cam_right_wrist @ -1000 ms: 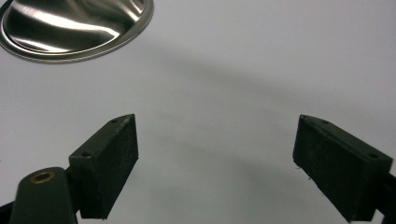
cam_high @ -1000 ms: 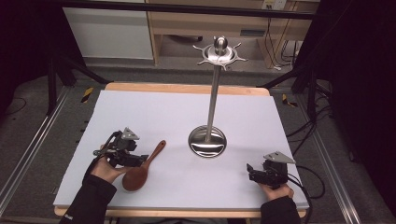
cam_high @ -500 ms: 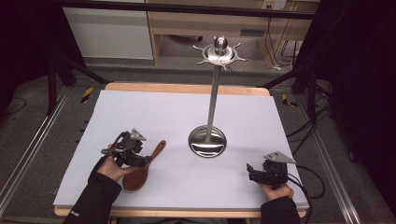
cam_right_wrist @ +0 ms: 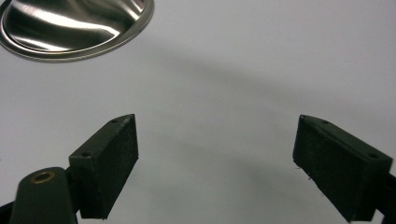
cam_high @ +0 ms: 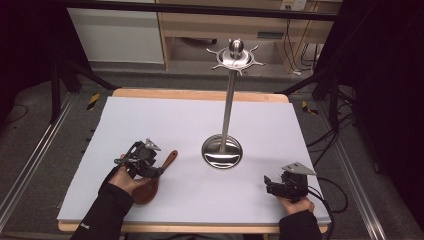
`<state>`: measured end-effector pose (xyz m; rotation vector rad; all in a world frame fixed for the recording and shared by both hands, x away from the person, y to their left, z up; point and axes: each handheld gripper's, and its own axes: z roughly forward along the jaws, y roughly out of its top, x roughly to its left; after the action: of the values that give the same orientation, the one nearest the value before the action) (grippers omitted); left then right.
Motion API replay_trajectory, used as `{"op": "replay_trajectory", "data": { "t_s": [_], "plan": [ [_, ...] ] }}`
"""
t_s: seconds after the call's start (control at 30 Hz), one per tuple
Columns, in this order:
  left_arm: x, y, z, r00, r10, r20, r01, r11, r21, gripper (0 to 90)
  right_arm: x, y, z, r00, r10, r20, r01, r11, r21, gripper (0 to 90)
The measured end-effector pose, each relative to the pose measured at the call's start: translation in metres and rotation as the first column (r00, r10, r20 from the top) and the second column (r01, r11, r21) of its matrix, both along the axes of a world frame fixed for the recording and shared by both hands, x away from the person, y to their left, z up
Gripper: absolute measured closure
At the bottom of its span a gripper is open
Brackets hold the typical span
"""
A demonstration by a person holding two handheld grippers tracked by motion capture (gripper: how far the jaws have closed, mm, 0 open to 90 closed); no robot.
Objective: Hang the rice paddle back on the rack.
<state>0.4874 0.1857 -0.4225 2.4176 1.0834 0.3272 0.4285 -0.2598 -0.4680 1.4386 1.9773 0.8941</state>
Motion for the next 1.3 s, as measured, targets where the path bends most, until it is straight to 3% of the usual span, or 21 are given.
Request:
{"op": "replay_trajectory", "data": {
  "t_s": [0.6,1.3],
  "plan": [
    [0.013,-0.009,-0.013,0.9976,0.008,-0.069,-0.004,0.9988,0.049,58.1,0.001,0.0,-0.001,1.0,0.0,-0.002,0.0,1.0,-0.001,14.4],
    [0.021,-0.01,-0.025,0.9925,0.019,-0.121,-0.013,0.9985,0.053,70.2,0.001,0.0,0.0,1.0,-0.006,-0.003,0.006,1.0,-0.002,14.4]
  ]
}}
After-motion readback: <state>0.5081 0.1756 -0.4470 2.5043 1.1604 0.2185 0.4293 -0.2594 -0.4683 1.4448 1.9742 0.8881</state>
